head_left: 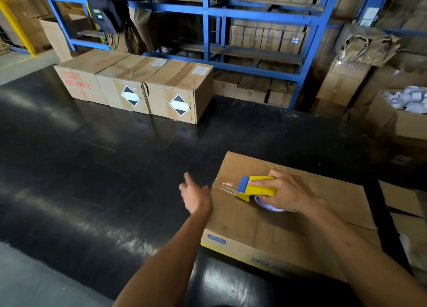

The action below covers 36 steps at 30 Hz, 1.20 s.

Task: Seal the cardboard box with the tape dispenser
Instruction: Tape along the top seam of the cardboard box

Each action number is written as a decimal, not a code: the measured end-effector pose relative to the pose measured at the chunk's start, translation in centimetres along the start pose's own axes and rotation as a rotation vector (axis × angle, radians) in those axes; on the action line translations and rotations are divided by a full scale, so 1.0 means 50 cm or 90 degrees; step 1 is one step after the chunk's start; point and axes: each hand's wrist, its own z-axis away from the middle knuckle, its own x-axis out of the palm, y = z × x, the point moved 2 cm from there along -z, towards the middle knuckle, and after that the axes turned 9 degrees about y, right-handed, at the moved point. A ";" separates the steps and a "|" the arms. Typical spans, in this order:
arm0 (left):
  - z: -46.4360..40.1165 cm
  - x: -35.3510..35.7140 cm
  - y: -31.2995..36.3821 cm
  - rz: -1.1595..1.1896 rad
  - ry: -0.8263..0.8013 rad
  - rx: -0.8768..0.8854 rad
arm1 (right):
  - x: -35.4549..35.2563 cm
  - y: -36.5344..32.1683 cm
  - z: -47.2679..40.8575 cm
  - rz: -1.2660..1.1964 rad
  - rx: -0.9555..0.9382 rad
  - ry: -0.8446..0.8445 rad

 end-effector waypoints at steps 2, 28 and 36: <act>0.034 0.013 0.021 -0.049 -0.022 0.265 | 0.001 0.001 -0.003 -0.013 0.001 -0.011; 0.077 0.067 0.014 -0.381 -0.189 0.455 | -0.059 0.205 0.154 -0.024 -0.017 -0.080; 0.292 0.173 0.022 -0.367 -0.340 0.801 | -0.053 0.209 0.135 -0.017 -0.053 -0.071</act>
